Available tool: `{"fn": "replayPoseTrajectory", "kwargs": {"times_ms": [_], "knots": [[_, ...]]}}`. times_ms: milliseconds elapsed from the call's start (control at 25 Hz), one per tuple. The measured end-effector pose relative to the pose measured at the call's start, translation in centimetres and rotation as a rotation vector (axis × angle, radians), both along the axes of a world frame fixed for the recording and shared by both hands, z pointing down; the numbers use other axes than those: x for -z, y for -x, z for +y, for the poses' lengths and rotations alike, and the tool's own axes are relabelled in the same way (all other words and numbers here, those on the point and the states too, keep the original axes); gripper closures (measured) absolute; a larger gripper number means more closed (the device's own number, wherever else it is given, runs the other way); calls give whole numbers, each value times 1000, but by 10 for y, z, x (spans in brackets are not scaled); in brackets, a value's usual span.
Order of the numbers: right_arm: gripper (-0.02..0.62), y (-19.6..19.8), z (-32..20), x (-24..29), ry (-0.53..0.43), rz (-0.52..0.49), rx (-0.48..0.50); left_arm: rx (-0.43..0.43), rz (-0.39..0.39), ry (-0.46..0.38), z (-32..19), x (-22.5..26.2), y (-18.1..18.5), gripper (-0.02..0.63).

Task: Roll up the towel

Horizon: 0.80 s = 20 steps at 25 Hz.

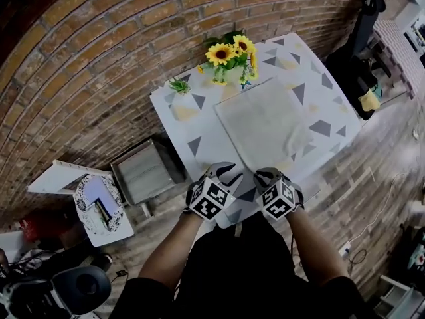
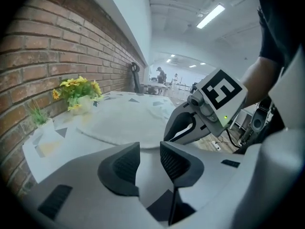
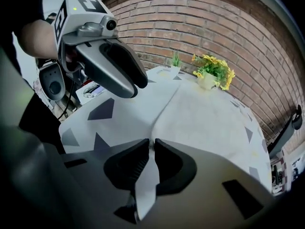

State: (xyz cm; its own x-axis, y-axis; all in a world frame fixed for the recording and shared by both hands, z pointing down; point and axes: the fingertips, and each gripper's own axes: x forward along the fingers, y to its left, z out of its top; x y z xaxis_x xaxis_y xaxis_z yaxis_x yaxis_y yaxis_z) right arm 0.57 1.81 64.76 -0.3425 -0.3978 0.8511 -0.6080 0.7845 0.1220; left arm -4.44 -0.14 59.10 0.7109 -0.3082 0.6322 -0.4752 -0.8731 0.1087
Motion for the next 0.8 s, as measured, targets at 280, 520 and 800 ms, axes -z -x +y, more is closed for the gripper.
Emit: {"fn": "replayPoseTrajectory", "kwargs": {"times_ms": [280, 520, 800], "knots": [[551, -19, 20, 11, 27, -29, -57, -178, -66, -32, 14, -8, -28, 454], [551, -48, 55, 16, 101, -26, -29, -326, -99, -54, 33, -11, -63, 440], [548, -53, 58, 11, 171, -9, 65, -456, -147, -16, 51, -24, -79, 436]]}}
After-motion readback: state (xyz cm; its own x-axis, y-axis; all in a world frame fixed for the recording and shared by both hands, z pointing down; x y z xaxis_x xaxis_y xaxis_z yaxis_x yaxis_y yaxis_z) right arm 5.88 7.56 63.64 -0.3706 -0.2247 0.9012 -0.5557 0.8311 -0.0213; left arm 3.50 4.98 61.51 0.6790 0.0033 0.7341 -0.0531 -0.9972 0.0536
